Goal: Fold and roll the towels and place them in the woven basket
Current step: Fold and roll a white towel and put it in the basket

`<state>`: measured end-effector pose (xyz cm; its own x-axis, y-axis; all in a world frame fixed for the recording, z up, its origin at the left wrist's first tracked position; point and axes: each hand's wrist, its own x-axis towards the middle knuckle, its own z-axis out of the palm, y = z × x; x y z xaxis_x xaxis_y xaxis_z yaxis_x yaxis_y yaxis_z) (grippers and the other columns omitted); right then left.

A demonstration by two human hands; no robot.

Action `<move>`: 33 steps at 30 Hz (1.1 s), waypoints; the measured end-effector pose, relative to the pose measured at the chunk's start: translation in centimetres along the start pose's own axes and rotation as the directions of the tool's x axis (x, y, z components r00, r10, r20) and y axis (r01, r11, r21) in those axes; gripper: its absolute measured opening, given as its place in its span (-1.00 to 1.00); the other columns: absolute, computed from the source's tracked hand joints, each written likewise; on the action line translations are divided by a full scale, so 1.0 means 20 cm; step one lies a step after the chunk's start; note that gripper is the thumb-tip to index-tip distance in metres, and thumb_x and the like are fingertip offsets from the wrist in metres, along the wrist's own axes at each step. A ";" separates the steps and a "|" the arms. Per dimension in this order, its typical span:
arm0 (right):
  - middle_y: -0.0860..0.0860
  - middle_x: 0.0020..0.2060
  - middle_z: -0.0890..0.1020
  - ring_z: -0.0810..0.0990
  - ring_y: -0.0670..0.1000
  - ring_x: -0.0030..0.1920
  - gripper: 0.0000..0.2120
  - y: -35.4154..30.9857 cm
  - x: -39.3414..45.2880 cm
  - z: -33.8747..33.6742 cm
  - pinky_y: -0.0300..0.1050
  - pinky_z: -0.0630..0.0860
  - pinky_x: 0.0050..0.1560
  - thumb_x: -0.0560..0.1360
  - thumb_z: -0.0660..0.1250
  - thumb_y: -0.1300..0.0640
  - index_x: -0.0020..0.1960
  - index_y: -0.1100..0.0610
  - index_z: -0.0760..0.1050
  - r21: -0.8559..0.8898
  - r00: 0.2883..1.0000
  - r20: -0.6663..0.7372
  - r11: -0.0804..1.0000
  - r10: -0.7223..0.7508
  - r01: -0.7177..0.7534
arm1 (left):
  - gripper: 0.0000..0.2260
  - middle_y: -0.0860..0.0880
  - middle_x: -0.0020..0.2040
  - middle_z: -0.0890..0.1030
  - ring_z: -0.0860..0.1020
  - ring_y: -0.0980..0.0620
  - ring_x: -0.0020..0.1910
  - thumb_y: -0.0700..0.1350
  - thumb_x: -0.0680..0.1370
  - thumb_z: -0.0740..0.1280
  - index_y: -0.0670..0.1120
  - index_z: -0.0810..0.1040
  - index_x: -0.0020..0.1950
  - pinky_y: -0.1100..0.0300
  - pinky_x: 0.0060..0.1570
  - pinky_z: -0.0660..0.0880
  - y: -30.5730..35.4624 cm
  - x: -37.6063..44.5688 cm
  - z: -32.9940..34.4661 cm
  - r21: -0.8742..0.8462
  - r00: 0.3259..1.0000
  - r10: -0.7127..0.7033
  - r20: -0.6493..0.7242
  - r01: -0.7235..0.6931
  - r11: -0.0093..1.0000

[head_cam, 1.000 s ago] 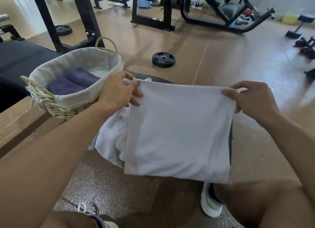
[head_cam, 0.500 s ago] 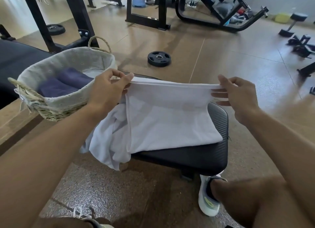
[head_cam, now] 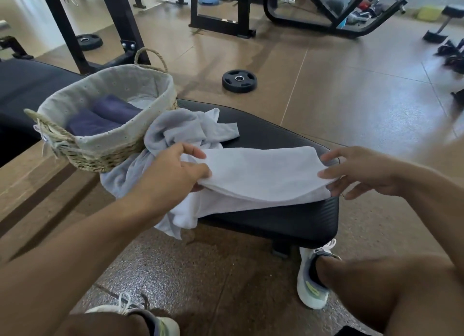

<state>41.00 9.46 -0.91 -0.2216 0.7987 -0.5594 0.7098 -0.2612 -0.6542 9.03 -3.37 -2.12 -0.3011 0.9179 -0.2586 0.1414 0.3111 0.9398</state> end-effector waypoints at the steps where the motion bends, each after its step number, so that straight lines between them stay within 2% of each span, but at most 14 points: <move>1: 0.13 -0.26 0.74 0.71 0.05 -0.31 -0.61 0.01 0.00 0.00 -0.12 0.59 -0.34 0.52 0.49 0.15 0.28 0.03 0.44 -0.027 1.000 0.024 1.000 0.002 -0.001 | -0.75 -0.16 -0.09 0.65 0.67 -0.17 0.02 -0.17 0.40 0.50 -0.04 0.58 0.03 -0.12 0.06 0.64 -0.02 -0.01 0.01 0.039 0.999 -0.023 0.022 0.022 0.999; 3: 0.13 -0.21 0.76 0.72 0.05 -0.28 -0.61 0.03 0.01 0.01 -0.11 0.60 -0.31 0.53 0.48 0.14 0.28 0.00 0.43 -0.077 0.998 0.059 0.997 0.002 0.003 | -0.73 -0.13 -0.20 0.65 0.68 -0.15 -0.05 -0.17 0.41 0.51 0.00 0.57 0.07 -0.16 0.10 0.62 -0.05 -0.01 0.01 0.105 0.995 -0.081 0.059 0.075 0.992; 6: 0.09 -0.18 0.76 0.74 0.07 -0.24 -0.63 0.04 0.04 0.03 -0.07 0.62 -0.25 0.52 0.48 0.16 0.25 -0.02 0.43 -0.164 0.996 0.085 0.986 0.007 0.007 | -0.67 -0.15 -0.18 0.72 0.71 -0.10 -0.09 -0.18 0.44 0.50 0.07 0.53 0.14 -0.14 0.14 0.60 -0.10 -0.01 -0.01 0.229 0.991 -0.109 0.083 0.088 0.969; 11: 0.02 -0.12 0.74 0.76 0.06 -0.22 -0.63 0.07 0.06 0.03 -0.09 0.63 -0.26 0.46 0.55 0.13 0.16 -0.05 0.46 -0.226 0.994 0.101 0.974 0.038 -0.014 | -0.57 -0.14 -0.28 0.64 0.68 -0.09 -0.22 -0.26 0.47 0.50 -0.02 0.42 0.23 -0.05 -0.10 0.68 -0.10 -0.01 -0.01 0.358 0.986 -0.122 0.109 0.076 0.930; 14: 0.03 -0.17 0.72 0.73 0.04 -0.26 -0.75 0.07 0.09 0.01 -0.08 0.64 -0.24 0.47 0.53 -0.06 0.04 -0.04 0.51 -0.238 0.998 0.063 0.971 0.032 -0.016 | -0.50 -0.21 -0.20 0.62 0.64 -0.05 -0.29 -0.24 0.42 0.56 -0.04 0.38 0.22 0.00 -0.21 0.68 -0.10 0.00 -0.02 0.444 0.987 -0.135 0.088 0.082 0.892; 17: 0.03 -0.23 0.69 0.70 0.04 -0.24 -0.68 0.09 0.15 0.01 -0.13 0.61 -0.29 0.47 0.47 -0.22 -0.07 0.03 0.59 -0.239 1.000 -0.013 0.970 0.028 -0.031 | -0.44 -0.16 -0.06 0.56 0.65 -0.09 -0.19 -0.14 0.38 0.61 -0.06 0.34 0.20 0.01 -0.32 0.67 -0.10 0.01 -0.02 0.442 0.983 -0.178 0.040 0.142 0.886; 20: 0.03 -0.21 0.69 0.66 0.03 -0.22 -0.65 0.10 0.18 0.01 -0.16 0.58 -0.32 0.47 0.45 -0.24 -0.06 0.06 0.65 -0.229 0.999 -0.043 0.972 0.032 -0.041 | -0.41 -0.11 0.09 0.50 0.65 -0.16 -0.09 -0.01 0.41 0.58 -0.06 0.28 0.25 -0.06 -0.34 0.67 -0.10 0.05 -0.01 0.375 0.976 -0.217 -0.019 0.208 0.903; 24: 0.05 -0.19 0.68 0.64 0.04 -0.19 -0.58 0.09 0.22 0.04 -0.15 0.58 -0.29 0.44 0.47 -0.25 -0.07 0.12 0.68 -0.268 0.998 -0.048 0.962 0.048 -0.059 | -0.45 -0.07 0.13 0.53 0.67 -0.13 -0.14 0.05 0.45 0.54 -0.05 0.31 0.28 0.01 -0.41 0.64 -0.12 0.12 -0.02 0.379 0.980 -0.190 -0.063 0.199 0.904; 26: 0.08 -0.17 0.68 0.62 0.05 -0.19 -0.53 0.09 0.24 0.06 -0.14 0.60 -0.26 0.41 0.50 -0.25 -0.05 0.18 0.66 -0.282 0.998 -0.043 0.958 0.047 -0.057 | -0.58 0.00 0.03 0.58 0.64 -0.04 -0.12 0.10 0.46 0.52 -0.04 0.42 0.15 0.06 -0.36 0.61 -0.13 0.13 -0.02 0.468 0.992 -0.116 -0.057 0.129 0.874; 27: 0.11 -0.13 0.70 0.63 0.07 -0.17 -0.53 0.08 0.24 0.07 -0.12 0.59 -0.22 0.40 0.52 -0.24 -0.03 0.19 0.66 -0.276 0.998 -0.043 0.960 0.042 -0.052 | -0.63 0.02 0.01 0.59 0.63 -0.01 -0.10 0.11 0.46 0.51 -0.03 0.46 0.09 0.07 -0.28 0.60 -0.14 0.14 -0.02 0.486 0.996 -0.071 -0.051 0.087 0.870; 29: 0.09 -0.04 0.73 0.68 0.10 -0.06 -0.57 0.08 0.24 0.07 -0.11 0.57 -0.15 0.38 0.55 -0.20 0.01 0.14 0.68 -0.239 0.999 -0.045 0.971 0.014 -0.025 | -0.66 0.05 0.02 0.62 0.61 0.04 -0.02 0.09 0.45 0.52 -0.02 0.52 0.10 0.07 -0.08 0.60 -0.15 0.16 -0.01 0.425 0.998 -0.017 -0.056 0.039 0.904; 31: 0.03 -0.02 0.74 0.70 0.09 0.02 -0.62 0.07 0.23 0.06 -0.11 0.56 -0.12 0.38 0.56 -0.16 0.05 0.08 0.68 -0.184 1.000 -0.029 0.983 -0.010 0.004 | -0.69 0.06 0.03 0.63 0.60 0.08 0.00 0.03 0.47 0.53 -0.04 0.56 0.12 0.14 -0.06 0.57 -0.14 0.17 -0.01 0.336 0.997 -0.011 -0.077 0.036 0.941; 33: 0.00 -0.02 0.75 0.71 0.06 0.01 -0.65 0.07 0.23 0.04 -0.10 0.58 -0.11 0.41 0.55 -0.13 0.09 0.05 0.68 -0.119 0.999 0.013 0.992 -0.029 0.030 | -0.74 0.01 0.01 0.68 0.64 0.02 0.00 -0.03 0.48 0.53 -0.11 0.61 0.08 0.13 -0.05 0.58 -0.14 0.18 0.00 0.245 0.995 -0.031 -0.090 0.052 0.968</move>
<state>40.42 12.23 -4.84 -0.2508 0.7987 -0.5470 0.7774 -0.1705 -0.6054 7.50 -1.02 -5.62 -0.3886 0.8821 -0.2663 0.3524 0.4093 0.8416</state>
